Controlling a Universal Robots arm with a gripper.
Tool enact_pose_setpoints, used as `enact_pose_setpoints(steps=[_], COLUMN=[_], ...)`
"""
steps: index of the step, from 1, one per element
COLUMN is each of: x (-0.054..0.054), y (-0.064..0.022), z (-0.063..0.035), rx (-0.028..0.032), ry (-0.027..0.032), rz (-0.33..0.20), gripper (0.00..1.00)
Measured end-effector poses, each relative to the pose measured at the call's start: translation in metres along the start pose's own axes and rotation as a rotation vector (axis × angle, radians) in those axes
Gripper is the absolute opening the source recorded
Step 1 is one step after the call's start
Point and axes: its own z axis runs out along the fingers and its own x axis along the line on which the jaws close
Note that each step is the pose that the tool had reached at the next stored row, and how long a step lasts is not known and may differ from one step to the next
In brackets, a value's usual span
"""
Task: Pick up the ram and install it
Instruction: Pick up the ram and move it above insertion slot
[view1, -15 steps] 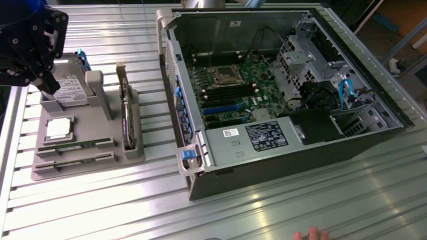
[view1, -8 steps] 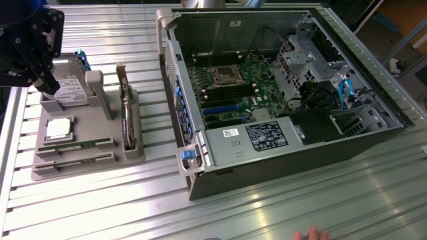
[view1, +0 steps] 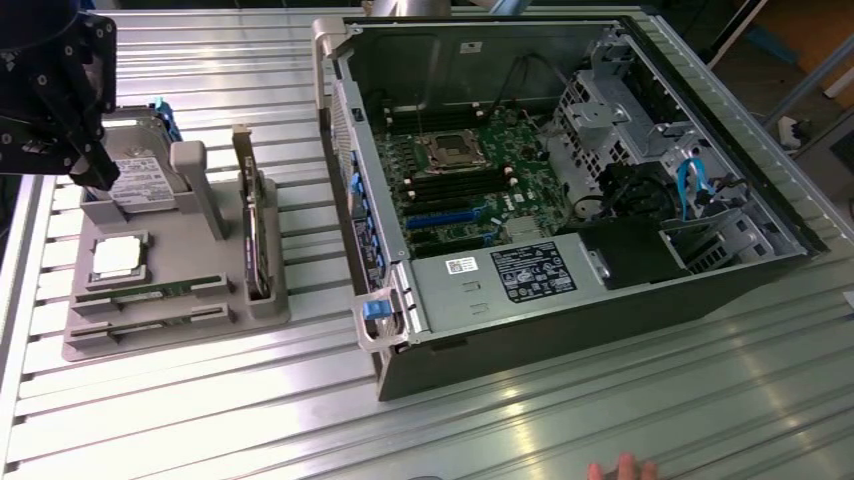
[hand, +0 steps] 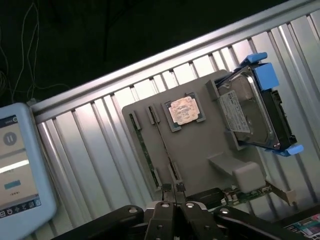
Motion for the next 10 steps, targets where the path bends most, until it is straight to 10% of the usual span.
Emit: enact_pose_setpoints(steps=[10], x=[0.0000], y=[0.0000], z=[0.0000], rx=[0.0021], ry=[0.0067], rz=[-0.163], gripper=[0.11])
